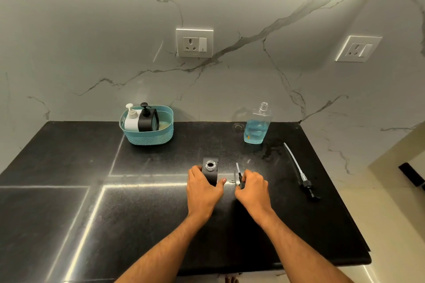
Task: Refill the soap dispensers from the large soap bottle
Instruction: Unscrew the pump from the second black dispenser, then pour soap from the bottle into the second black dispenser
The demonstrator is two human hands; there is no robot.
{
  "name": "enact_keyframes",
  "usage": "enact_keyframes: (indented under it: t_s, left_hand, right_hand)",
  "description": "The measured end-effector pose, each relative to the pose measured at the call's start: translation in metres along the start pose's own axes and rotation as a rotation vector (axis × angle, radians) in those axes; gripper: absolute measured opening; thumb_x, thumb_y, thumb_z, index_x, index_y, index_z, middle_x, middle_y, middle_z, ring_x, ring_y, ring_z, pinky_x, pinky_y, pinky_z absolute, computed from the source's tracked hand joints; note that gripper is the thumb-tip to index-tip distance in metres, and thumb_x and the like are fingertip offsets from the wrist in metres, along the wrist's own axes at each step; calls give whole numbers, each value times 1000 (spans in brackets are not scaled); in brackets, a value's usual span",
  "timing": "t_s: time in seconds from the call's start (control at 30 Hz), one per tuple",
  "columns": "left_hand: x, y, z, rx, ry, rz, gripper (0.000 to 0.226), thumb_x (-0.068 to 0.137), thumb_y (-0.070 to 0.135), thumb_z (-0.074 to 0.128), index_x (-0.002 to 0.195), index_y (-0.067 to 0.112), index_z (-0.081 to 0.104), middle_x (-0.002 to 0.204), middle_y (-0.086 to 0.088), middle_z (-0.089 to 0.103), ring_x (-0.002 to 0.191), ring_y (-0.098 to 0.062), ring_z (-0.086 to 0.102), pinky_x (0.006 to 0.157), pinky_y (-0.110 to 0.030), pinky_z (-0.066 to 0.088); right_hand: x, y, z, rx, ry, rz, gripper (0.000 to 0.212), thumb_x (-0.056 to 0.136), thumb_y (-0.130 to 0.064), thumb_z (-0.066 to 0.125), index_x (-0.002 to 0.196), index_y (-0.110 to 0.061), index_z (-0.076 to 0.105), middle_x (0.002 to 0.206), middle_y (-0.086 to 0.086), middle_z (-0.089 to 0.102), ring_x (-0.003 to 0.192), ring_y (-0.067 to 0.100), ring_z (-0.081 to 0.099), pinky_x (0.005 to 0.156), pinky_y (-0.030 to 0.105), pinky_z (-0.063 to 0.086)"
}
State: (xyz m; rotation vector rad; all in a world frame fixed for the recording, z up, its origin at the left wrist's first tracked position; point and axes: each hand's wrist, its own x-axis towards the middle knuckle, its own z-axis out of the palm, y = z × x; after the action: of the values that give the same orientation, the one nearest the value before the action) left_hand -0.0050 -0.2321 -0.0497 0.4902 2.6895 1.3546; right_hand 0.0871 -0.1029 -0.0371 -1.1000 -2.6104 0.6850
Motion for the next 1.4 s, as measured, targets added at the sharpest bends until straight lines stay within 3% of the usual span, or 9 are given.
enact_keyframes:
  t_s: [0.17,0.37,0.5,0.63,0.87,1.0,1.17,1.4]
  left_hand:
    - [-9,-9,2,-17,-35,22,65,76,41,84,125,19,47,122,2,53,109,-19,60,91,-29,52]
    - [-11,-15,4,-66,-93,22,63,80,35,85,132,23,51,123,2,68,111,-16,67,93,-31,58]
    - [-10,-18,5,-97,-100,23,59,82,33,84,132,26,54,117,7,72,103,-7,69,86,-18,56]
    - [-10,-17,5,-104,-119,31,59,82,37,84,132,32,53,106,23,63,96,7,60,77,0,40]
    - [-6,-19,6,-125,-107,41,53,83,37,84,127,34,55,102,28,61,94,10,60,73,3,42]
    - [-2,-17,6,-149,-94,48,48,81,34,84,121,37,57,96,31,63,91,20,60,75,3,43]
    - [8,-8,6,-158,-78,94,44,81,31,83,111,44,53,91,29,64,92,18,61,74,0,44]
    - [29,4,13,-165,-69,122,50,83,29,81,125,37,55,98,29,64,94,19,61,75,1,44]
  right_hand:
    - [0,7,13,-24,-24,3,21,75,-17,69,81,-20,50,85,-1,57,71,19,55,64,26,39]
    - [-2,14,23,-50,-57,-4,22,77,-15,71,92,-18,54,91,0,59,82,21,61,66,24,42]
    - [0,16,26,-50,-62,-10,26,77,-16,73,94,-19,54,92,-2,59,83,17,59,68,22,44]
    - [3,17,27,-73,-57,-15,27,79,-25,74,97,-18,56,94,-2,60,87,17,61,72,24,48]
    - [9,24,30,-86,-48,-17,23,81,-36,70,90,-19,57,89,-3,57,84,18,63,66,25,45]
    - [16,28,30,-62,17,-40,26,82,-43,71,88,-20,61,85,-5,59,80,16,63,66,23,42]
    - [47,29,12,234,183,-61,25,82,-27,81,102,-16,70,90,-6,64,81,11,62,74,32,56]
    - [117,45,-27,600,247,147,68,79,-11,86,139,-7,55,127,8,62,114,20,61,100,41,55]
